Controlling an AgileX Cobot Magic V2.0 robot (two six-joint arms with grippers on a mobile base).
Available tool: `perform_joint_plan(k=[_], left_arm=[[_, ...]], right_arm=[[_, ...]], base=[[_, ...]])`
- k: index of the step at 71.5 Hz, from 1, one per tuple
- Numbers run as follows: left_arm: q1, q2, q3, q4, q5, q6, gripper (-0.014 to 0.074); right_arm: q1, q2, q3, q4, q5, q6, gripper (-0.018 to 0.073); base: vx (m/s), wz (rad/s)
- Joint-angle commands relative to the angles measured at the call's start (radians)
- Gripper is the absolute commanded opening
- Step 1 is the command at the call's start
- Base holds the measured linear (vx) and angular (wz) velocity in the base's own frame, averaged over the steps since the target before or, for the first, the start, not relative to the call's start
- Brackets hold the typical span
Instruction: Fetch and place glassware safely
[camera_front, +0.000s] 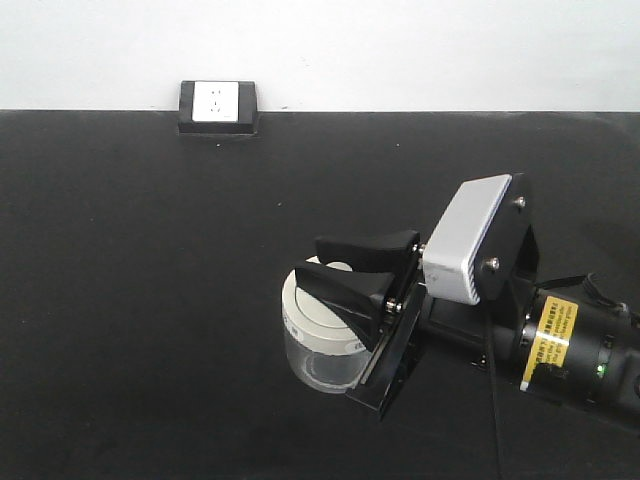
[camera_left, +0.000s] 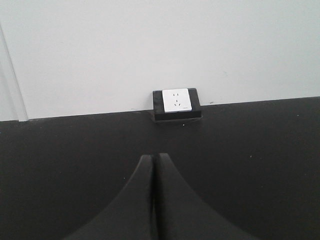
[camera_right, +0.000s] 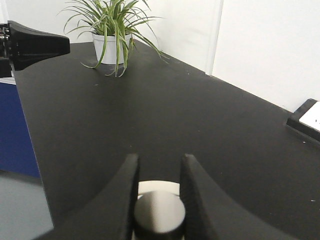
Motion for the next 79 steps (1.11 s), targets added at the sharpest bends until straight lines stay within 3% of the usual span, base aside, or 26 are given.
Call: perform_joint_plan(k=[1,27,42,61,79], left_arm=[[-0.006,0.003,-0.025,-0.007,-0.073,-0.011,-0.0007],[-0.006,0.003,-0.025,-0.007,-0.073,-0.011,-0.0007],[-0.006,0.003,-0.025,-0.007,-0.073,-0.011,-0.0007],[-0.006,0.003,-0.025,-0.007,-0.073,-0.011,-0.0007],[-0.006,0.003,-0.025,-0.007,-0.073,-0.011,-0.0007]], right_arm=[[0.001,-0.026,-0.03,0.033,-0.068,-0.008,0.0],[0.001,-0.026,-0.03,0.038,-0.074,-0.005,0.0],[-0.012,0.006,-0.03,0.103,-0.041,-0.032,0.0],[-0.159,0.148,-0.05,0.087,-0.265,-0.101,0.0],[-0.319,0.355,-0.16,-0.065,-0.478,-0.105,0.0]], base=[[0.0,0.0],[0.0,0.0],[0.0,-0.01],[0.0,0.0],[0.0,0.0]])
